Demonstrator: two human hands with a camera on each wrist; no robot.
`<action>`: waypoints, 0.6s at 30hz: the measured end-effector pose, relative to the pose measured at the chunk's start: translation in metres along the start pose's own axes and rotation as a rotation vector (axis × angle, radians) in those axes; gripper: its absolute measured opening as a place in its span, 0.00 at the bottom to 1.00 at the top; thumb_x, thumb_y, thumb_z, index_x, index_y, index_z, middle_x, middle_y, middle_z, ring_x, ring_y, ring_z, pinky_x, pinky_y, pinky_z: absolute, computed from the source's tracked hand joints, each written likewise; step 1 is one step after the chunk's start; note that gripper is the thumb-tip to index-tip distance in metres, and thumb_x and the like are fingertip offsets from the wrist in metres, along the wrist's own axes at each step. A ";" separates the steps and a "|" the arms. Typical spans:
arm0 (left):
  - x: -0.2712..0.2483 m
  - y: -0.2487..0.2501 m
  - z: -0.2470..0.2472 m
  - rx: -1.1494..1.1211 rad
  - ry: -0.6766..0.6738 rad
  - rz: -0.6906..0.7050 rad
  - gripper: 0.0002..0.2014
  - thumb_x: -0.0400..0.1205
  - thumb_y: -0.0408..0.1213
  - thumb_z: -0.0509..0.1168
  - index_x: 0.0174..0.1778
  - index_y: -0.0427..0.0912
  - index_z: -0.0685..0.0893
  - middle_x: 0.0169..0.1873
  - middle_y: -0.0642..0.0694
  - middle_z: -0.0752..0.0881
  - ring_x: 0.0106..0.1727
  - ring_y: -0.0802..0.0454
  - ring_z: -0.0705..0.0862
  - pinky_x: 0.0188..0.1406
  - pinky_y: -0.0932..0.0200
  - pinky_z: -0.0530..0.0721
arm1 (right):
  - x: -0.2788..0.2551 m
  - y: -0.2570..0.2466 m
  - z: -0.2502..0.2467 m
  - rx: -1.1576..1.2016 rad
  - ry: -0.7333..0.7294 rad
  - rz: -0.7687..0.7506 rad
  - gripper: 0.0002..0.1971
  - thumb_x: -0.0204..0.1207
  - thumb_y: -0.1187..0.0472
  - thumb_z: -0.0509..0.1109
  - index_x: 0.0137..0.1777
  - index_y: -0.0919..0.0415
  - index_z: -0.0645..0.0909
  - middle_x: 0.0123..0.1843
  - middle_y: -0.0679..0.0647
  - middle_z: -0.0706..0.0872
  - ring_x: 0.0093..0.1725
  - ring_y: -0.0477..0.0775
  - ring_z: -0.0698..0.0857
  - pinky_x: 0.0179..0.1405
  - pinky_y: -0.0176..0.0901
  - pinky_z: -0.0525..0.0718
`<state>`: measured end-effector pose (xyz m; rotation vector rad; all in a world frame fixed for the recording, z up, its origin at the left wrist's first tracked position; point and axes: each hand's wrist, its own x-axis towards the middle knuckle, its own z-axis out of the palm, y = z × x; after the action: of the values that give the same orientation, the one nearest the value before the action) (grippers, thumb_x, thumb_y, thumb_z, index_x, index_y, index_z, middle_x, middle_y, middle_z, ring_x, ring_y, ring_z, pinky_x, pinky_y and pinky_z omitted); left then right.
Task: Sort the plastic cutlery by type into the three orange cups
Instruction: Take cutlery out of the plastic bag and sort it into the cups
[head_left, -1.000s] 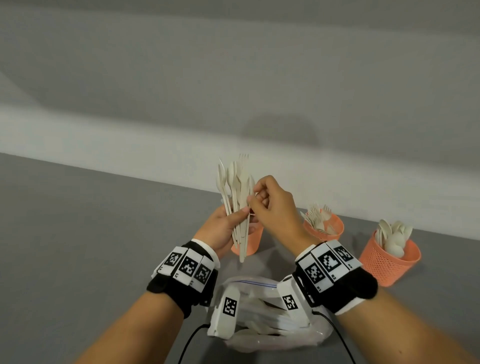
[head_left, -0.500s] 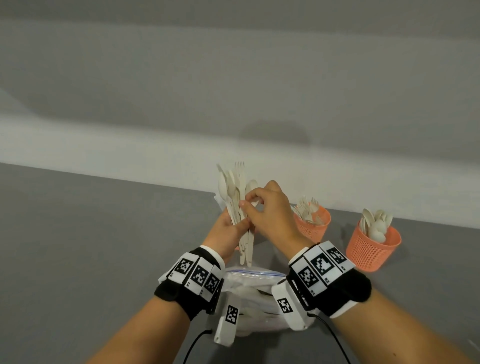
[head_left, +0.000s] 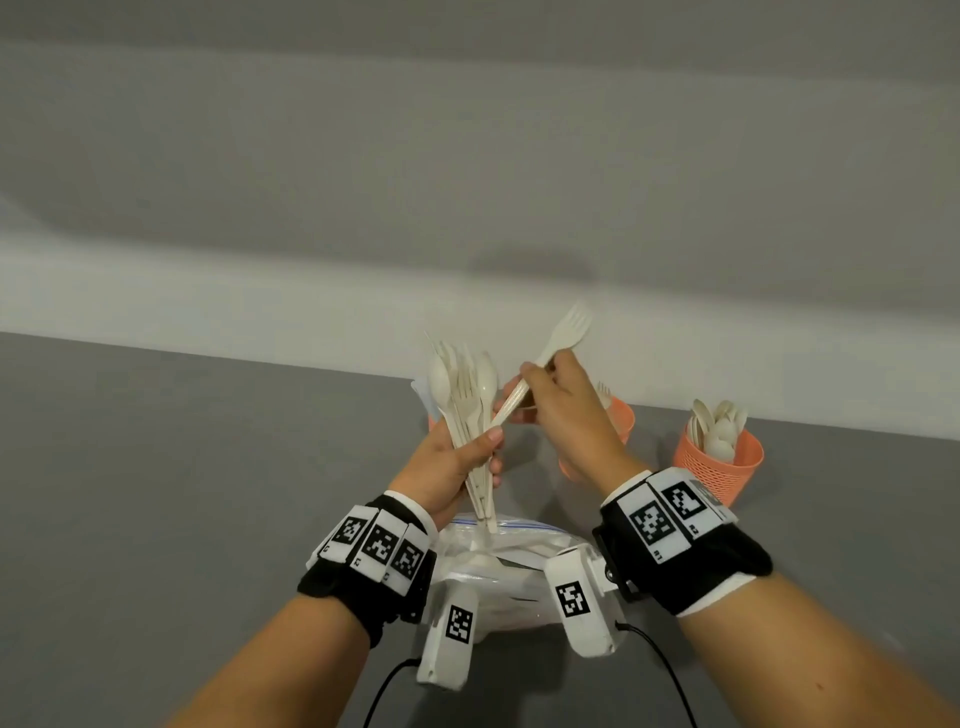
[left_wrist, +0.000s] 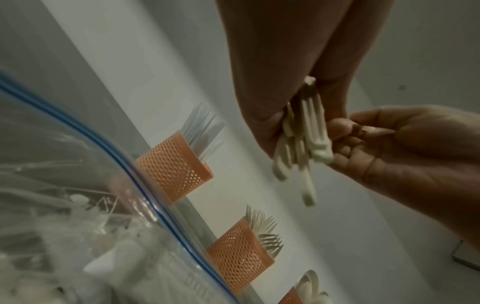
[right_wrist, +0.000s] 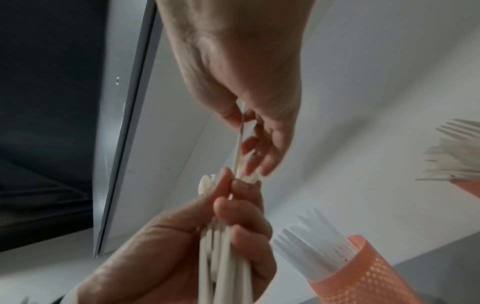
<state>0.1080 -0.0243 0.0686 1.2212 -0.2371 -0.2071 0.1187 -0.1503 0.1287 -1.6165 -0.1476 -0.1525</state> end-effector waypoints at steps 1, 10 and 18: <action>0.000 0.001 0.001 -0.006 0.022 0.007 0.26 0.76 0.38 0.68 0.67 0.29 0.71 0.26 0.48 0.75 0.26 0.52 0.73 0.28 0.60 0.76 | -0.001 -0.001 -0.004 0.084 0.027 -0.033 0.05 0.81 0.67 0.57 0.44 0.61 0.67 0.36 0.58 0.84 0.35 0.55 0.87 0.40 0.46 0.88; -0.001 0.005 0.012 -0.003 0.195 -0.065 0.09 0.83 0.31 0.57 0.36 0.40 0.75 0.14 0.51 0.66 0.13 0.58 0.63 0.14 0.67 0.64 | -0.017 0.018 -0.008 -0.160 -0.089 0.061 0.05 0.74 0.64 0.70 0.46 0.54 0.79 0.28 0.42 0.78 0.23 0.35 0.76 0.28 0.29 0.70; -0.006 0.007 0.008 -0.099 0.043 -0.119 0.16 0.78 0.38 0.50 0.43 0.30 0.78 0.17 0.46 0.77 0.14 0.55 0.66 0.13 0.66 0.66 | -0.025 0.020 -0.001 -0.029 -0.196 0.183 0.12 0.76 0.56 0.69 0.57 0.57 0.76 0.26 0.50 0.77 0.28 0.49 0.80 0.16 0.28 0.67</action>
<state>0.0999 -0.0276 0.0775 1.1414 -0.1156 -0.2925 0.0983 -0.1520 0.1049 -1.6629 -0.1473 0.1457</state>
